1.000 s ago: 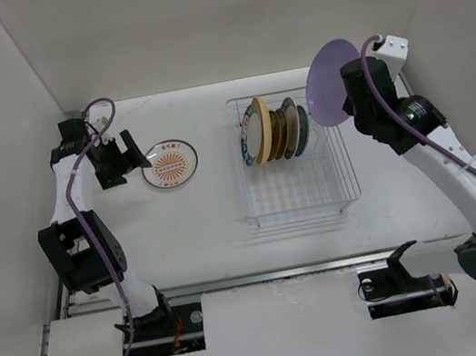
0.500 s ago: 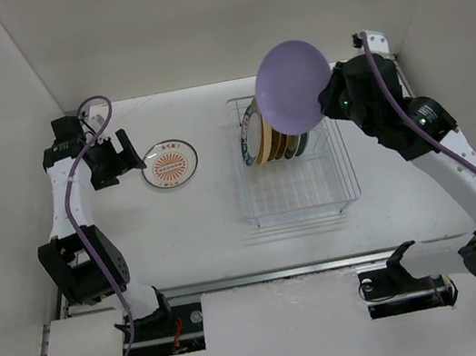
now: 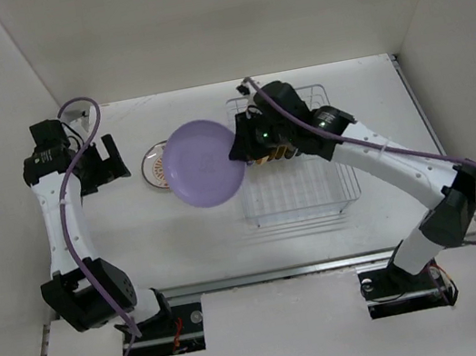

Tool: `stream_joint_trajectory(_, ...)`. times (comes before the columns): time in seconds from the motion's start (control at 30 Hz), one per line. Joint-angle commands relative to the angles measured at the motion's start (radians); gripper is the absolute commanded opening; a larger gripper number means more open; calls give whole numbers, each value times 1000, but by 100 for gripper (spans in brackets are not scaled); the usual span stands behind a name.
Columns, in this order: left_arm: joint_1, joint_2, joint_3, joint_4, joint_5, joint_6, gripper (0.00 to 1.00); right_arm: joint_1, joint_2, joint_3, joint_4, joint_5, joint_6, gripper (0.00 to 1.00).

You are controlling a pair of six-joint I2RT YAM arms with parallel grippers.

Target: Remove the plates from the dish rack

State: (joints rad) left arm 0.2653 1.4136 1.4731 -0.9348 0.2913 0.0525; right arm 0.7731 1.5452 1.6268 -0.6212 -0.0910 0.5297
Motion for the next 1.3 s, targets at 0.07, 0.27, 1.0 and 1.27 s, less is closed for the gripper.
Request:
stream_joint_trajectory(0.07,17,-90,9,-38,-113,39,99,84,113,-8,162,-144,-5,0)
stream_joint_trajectory(0.27,17,-151,-34,-27,-146,61,100,103,285,-8,193,-240,4,0)
stream_joint_trajectory(1.0,17,-239,-45,-9,-179,79,100,132,678,177,161,-188,87,68)
stream_joint_trajectory(1.27,17,-266,-45,-9,-179,79,100,166,538,289,12,107,59,88)
